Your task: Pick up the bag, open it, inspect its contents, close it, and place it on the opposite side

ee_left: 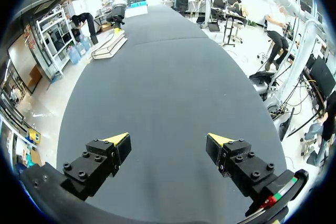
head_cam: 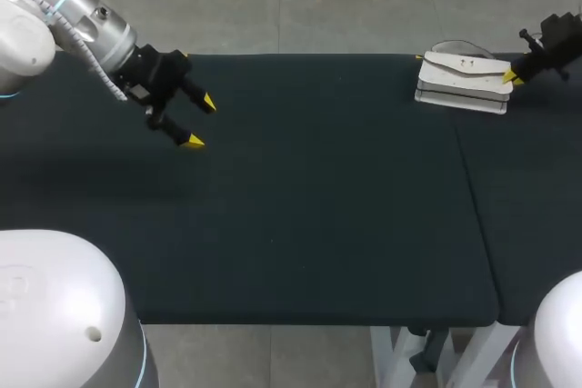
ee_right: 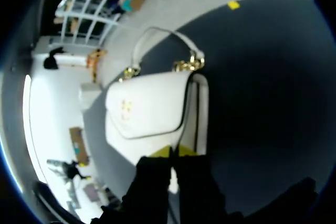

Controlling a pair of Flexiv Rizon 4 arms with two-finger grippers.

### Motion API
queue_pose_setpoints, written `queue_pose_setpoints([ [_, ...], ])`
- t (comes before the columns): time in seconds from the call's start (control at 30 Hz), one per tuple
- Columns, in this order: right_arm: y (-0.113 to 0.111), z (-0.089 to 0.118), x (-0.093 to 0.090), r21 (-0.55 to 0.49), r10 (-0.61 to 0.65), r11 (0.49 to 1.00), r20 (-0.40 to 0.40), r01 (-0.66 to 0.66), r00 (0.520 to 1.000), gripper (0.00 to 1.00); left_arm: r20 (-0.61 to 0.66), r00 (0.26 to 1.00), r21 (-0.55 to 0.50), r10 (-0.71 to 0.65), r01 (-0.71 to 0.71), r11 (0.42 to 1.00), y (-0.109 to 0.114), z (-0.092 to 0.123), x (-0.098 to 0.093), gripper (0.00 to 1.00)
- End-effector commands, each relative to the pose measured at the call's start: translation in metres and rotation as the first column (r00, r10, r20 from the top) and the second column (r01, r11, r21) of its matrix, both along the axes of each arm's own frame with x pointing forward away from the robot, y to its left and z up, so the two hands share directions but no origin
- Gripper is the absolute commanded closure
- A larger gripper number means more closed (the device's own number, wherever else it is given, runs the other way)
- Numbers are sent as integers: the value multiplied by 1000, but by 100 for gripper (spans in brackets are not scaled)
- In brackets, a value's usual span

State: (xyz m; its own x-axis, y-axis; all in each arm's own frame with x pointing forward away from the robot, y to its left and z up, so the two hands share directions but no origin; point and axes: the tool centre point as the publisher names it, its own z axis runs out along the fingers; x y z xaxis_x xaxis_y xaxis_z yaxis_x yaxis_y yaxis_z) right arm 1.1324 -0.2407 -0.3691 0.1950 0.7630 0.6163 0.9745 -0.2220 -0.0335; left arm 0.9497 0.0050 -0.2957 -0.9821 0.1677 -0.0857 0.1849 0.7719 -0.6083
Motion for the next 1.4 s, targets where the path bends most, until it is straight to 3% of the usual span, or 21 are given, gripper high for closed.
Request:
queue_pose_setpoints([
  [0.03, 12, -2, 4, 19, 75, 997, -37, -74, 997, 100, 1, 1000, -3, -1, 1, 1000, 0, -1, 1, 0],
  [0.33, 49, 3, -12, 26, 173, 985, -10, -172, 985, 100, 1, 1000, -3, -1, 1, 1000, 0, -1, 1, 0],
  [0.57, 73, 9, -29, 21, 169, 985, 35, -170, 985, 100, 1, 1000, -3, -1, 1, 1000, 0, -1, 1, 0],
  [0.87, 116, -3, -51, 19, 187, 982, 64, -189, 980, 100, 1, 1000, -3, -1, 1, 1000, 0, -1, 1, 0],
  [1.0, 124, -4, -60, 14, 155, 988, 63, -156, 986, 100, 1, 1000, -3, -1, 1, 1000, 0, -1, 1, 0],
  [1.4, 124, -4, -60, 14, 155, 988, 63, -156, 986, 100, 1, 1000, -3, -1, 1, 1000, 0, -1, 1, 0],
])
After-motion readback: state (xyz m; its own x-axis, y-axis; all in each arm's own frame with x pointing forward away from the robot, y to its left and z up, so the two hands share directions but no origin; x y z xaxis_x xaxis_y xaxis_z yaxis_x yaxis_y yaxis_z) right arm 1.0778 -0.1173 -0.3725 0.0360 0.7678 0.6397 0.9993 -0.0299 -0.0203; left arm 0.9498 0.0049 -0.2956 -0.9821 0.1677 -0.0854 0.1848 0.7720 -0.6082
